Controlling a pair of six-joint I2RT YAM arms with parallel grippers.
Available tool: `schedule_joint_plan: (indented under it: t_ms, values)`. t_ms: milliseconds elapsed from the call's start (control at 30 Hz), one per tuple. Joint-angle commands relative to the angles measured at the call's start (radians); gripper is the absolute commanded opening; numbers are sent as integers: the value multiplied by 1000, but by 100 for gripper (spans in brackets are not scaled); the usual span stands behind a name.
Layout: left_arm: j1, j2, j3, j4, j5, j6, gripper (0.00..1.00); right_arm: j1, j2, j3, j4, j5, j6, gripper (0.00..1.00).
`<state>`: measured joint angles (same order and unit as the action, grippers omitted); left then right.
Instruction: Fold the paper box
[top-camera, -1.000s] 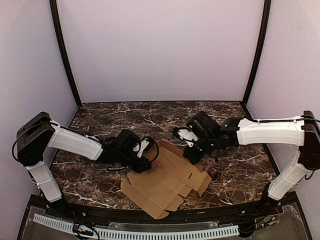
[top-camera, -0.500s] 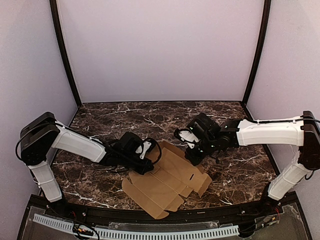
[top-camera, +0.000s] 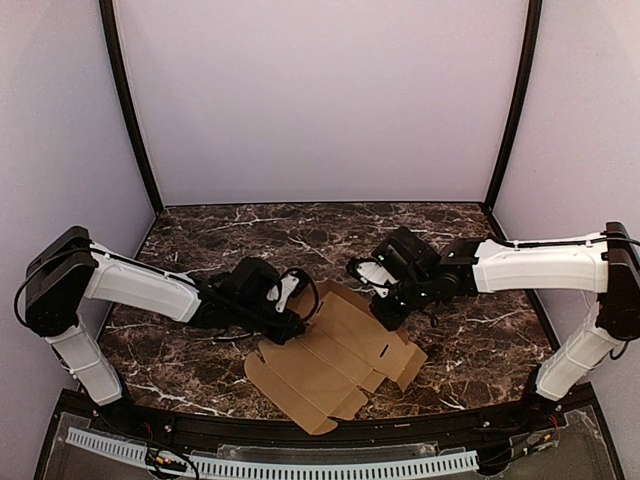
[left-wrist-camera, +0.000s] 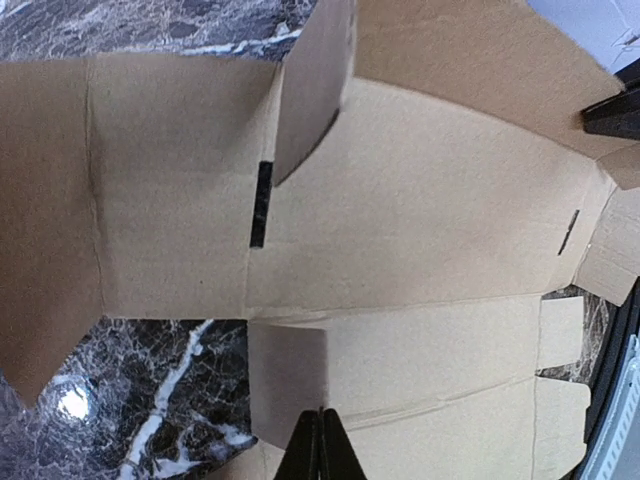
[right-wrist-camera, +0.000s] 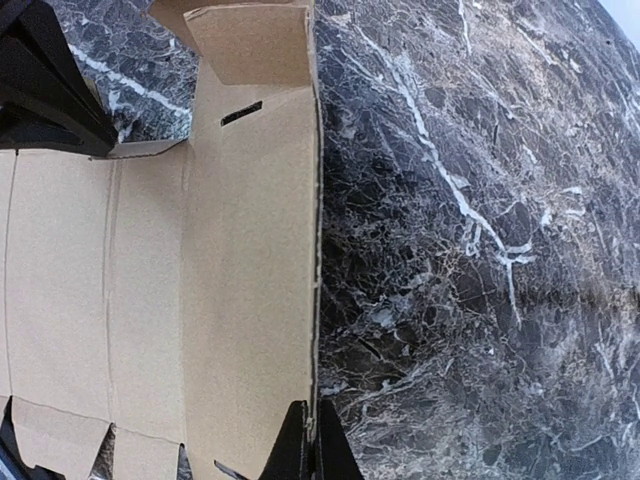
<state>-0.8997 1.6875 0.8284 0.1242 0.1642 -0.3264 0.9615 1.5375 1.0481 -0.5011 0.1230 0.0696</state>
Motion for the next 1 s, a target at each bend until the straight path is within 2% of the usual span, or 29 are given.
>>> schedule_joint_plan:
  t_ms: [0, 300, 467, 667, 967]
  values:
    - [-5, -109, 1, -54, -8, 23, 0, 44, 7, 28, 19, 117, -64, 0]
    - [-4, -283, 13, -166, -112, 76, 0, 125, 15, 15, 90, 277, -239, 0]
    - [4, -405, -15, -199, -222, 86, 1, 163, 15, -4, 154, 336, -326, 0]
    - [64, -517, -74, -178, -241, 57, 2, 198, -14, -89, 338, 409, -491, 0]
    - [131, -593, -171, -129, -224, 0, 3, 233, -20, -203, 617, 535, -760, 0]
